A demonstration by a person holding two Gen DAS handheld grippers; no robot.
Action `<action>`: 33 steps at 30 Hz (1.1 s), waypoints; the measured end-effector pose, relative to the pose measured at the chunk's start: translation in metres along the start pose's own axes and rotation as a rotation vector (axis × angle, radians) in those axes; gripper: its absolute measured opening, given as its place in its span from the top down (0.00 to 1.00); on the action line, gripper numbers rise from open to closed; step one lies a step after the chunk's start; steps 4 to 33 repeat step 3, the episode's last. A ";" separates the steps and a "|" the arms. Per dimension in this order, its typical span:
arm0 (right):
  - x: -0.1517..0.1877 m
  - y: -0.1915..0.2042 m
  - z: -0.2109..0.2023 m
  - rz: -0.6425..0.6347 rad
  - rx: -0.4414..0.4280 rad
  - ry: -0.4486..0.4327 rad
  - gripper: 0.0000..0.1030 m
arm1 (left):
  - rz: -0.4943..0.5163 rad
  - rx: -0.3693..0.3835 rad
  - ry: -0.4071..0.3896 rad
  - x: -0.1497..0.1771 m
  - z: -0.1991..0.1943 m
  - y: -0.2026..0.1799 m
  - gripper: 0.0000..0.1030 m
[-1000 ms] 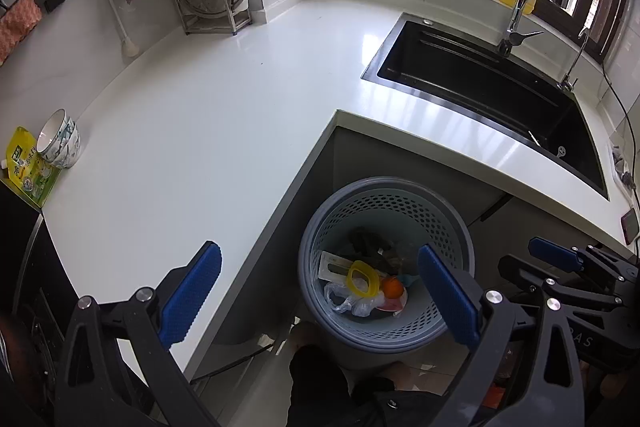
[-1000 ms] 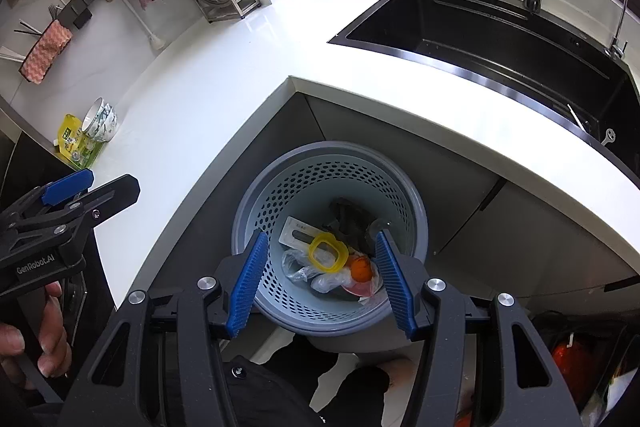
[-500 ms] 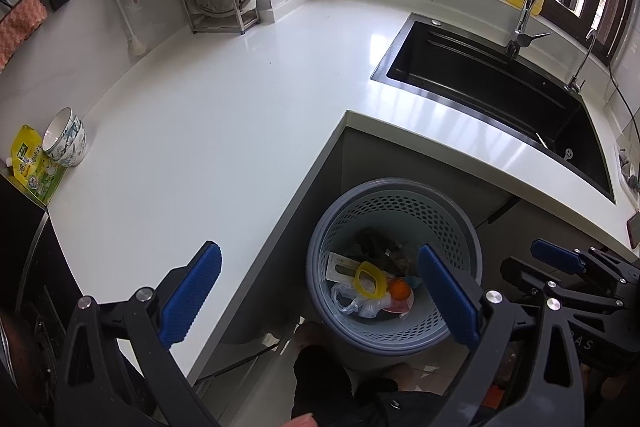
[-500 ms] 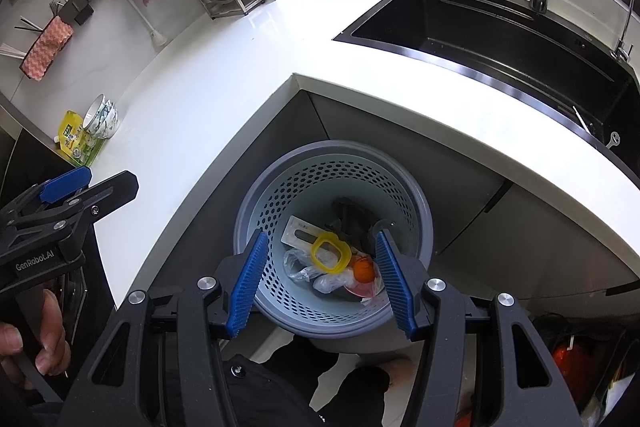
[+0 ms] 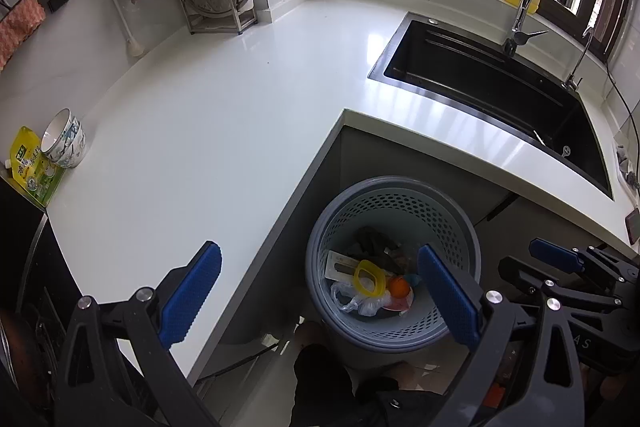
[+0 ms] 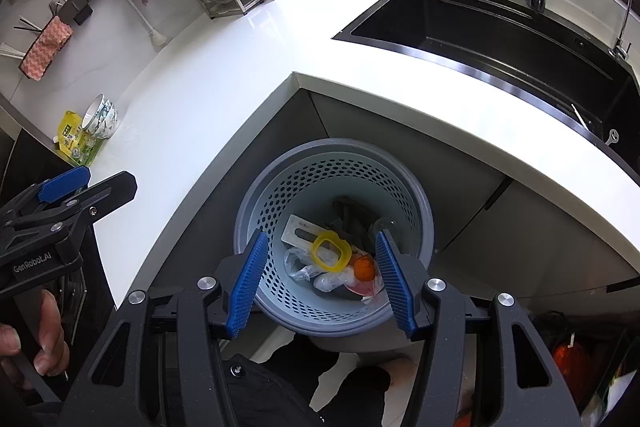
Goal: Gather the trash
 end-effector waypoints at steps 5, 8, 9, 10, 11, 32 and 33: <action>0.000 0.000 0.000 0.000 0.001 0.000 0.48 | 0.001 -0.001 0.001 0.001 0.000 0.000 0.06; 0.000 0.000 0.000 0.000 0.001 0.000 0.48 | 0.001 -0.001 0.001 0.001 0.000 0.000 0.06; 0.000 0.000 0.000 0.000 0.001 0.000 0.48 | 0.001 -0.001 0.001 0.001 0.000 0.000 0.06; 0.000 0.000 0.000 0.000 0.001 0.000 0.48 | 0.001 -0.001 0.001 0.001 0.000 0.000 0.06; 0.000 0.000 0.000 0.000 0.001 0.000 0.48 | 0.001 -0.001 0.001 0.001 0.000 0.000 0.06; 0.000 0.000 0.000 0.000 0.001 0.000 0.48 | 0.001 -0.001 0.001 0.001 0.000 0.000 0.06; 0.000 0.000 0.000 0.000 0.001 0.000 0.48 | 0.001 -0.001 0.001 0.001 0.000 0.000 0.06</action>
Point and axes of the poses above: each gripper's, at about its wrist camera, not at the fingertips, and z roughly the way its jaws point, y to its left, x to its underside, the point moved 10 cm from there along z, roughly the way its jaws point, and after that the axes turned 8 degrees about y, right-handed, at the moved point
